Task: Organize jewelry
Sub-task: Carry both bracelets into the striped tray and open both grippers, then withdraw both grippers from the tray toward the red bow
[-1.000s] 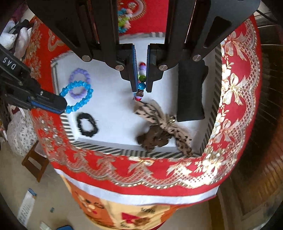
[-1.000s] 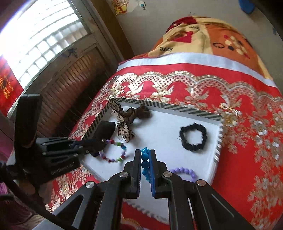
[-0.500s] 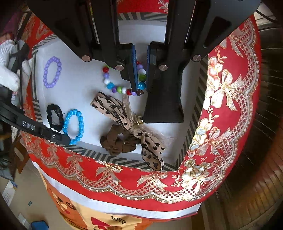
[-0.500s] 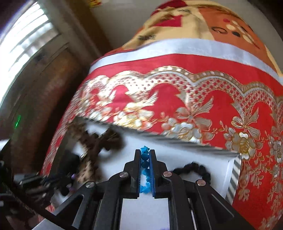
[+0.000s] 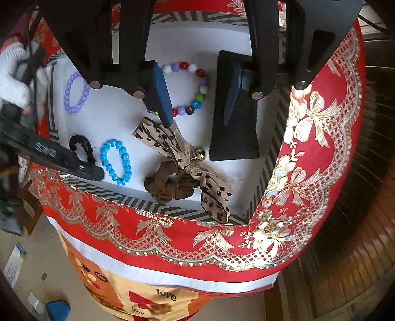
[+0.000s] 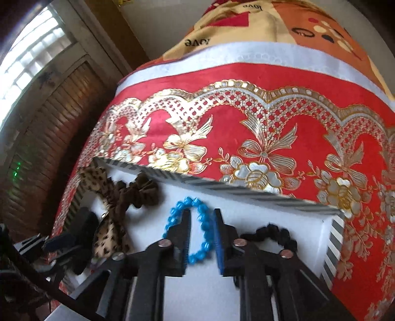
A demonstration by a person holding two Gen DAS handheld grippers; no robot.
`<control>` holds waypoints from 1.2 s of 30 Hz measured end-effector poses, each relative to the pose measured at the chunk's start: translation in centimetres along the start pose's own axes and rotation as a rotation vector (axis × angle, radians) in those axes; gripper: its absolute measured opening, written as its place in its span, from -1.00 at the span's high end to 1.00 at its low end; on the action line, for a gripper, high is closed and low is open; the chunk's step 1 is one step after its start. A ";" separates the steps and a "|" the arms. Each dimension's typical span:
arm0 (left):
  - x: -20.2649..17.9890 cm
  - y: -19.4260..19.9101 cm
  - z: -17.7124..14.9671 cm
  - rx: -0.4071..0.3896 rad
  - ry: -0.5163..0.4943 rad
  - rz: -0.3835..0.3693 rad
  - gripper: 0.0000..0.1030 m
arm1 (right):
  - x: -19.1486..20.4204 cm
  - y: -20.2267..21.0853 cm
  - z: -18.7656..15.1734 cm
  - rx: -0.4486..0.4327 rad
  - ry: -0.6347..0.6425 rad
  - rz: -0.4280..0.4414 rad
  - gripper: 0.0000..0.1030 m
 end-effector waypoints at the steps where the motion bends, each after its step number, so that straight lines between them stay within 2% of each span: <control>1: 0.0 0.1 -0.1 -0.001 0.000 0.005 0.18 | 0.2 0.5 -0.3 -0.006 0.007 0.002 0.55; 3: -0.2 0.6 -0.3 -0.009 -0.005 0.017 0.18 | 0.5 1.5 -0.7 -0.016 0.023 -0.006 0.42; 9: -0.7 1.9 -1.0 -0.031 -0.012 0.025 0.18 | 1.1 5.0 -3.1 -0.048 0.034 -0.033 0.27; 13: -1.2 3.0 -1.6 -0.042 -0.014 0.031 0.18 | 1.5 7.3 -4.9 -0.073 0.031 -0.048 0.25; 20: -2.4 4.6 -3.8 -0.054 -0.050 0.089 0.18 | 2.0 11.2 -8.2 -0.107 0.049 -0.081 0.22; 36: -5.1 8.1 -11.2 -0.053 -0.095 0.077 0.18 | 0.5 17.6 -17.7 -0.116 0.029 -0.133 0.18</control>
Point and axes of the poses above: each gripper's, at about its wrist camera, not at the fingertips, and y roughly against the way its jaws point, x to its left, z to its top, the point moved 5 cm from there along -y, roughly the way its jaws point, and after that the axes turned 4 degrees about -z, right-handed, at the moved point
